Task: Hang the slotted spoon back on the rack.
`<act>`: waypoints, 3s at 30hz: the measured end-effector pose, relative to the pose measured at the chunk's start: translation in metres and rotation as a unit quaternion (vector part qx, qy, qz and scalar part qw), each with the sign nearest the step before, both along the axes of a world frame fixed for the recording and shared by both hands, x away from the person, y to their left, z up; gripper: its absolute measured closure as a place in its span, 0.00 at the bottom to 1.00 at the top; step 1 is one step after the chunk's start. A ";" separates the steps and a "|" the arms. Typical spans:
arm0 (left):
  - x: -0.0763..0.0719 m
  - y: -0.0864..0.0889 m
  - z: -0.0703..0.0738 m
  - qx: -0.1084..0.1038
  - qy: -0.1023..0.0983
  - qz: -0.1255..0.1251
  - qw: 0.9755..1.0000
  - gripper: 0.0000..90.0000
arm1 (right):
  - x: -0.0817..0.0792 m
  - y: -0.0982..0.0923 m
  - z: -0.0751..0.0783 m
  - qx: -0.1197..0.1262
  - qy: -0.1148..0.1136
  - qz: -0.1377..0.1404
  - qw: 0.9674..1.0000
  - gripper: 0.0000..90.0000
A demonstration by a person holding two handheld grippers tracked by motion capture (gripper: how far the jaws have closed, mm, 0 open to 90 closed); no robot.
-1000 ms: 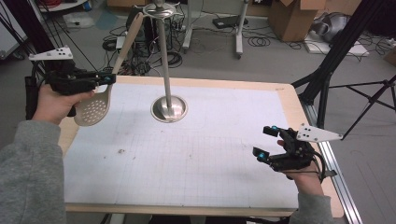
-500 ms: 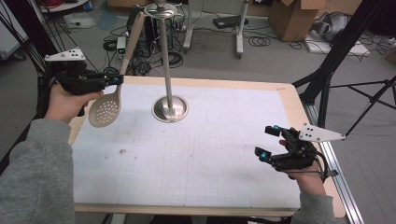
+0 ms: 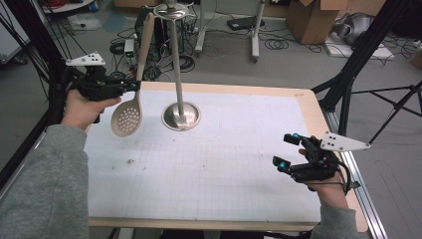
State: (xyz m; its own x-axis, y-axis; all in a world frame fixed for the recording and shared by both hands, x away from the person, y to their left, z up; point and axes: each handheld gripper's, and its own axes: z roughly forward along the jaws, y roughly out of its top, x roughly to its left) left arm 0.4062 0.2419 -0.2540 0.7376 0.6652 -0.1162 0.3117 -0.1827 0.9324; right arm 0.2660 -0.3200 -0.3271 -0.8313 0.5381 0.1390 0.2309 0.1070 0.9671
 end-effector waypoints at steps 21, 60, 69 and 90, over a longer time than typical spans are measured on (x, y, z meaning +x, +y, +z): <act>0.013 -0.020 -0.005 0.019 0.009 0.011 1.000 0.87 | 0.000 -0.002 0.000 0.002 0.002 -0.003 1.000 0.11; 0.030 -0.051 -0.009 0.040 0.007 0.036 0.999 0.78 | -0.001 -0.007 0.001 0.008 -0.003 -0.007 1.000 0.11; 0.016 -0.045 -0.004 0.038 -0.025 0.003 0.999 0.52 | -0.002 -0.007 0.001 0.008 -0.001 -0.008 1.000 0.11; -0.046 0.007 -0.029 -0.045 -0.041 -0.017 0.998 0.14 | -0.002 -0.008 0.005 0.010 -0.012 -0.019 1.000 0.11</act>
State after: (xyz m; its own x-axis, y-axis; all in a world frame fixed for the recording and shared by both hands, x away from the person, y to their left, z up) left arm 0.3599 0.2493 -0.2833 0.7695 0.6288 -0.1116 0.2281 -0.1073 0.9677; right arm 0.2644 -0.3285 -0.3222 -0.8131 0.5673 0.1304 0.2118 0.0798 0.9740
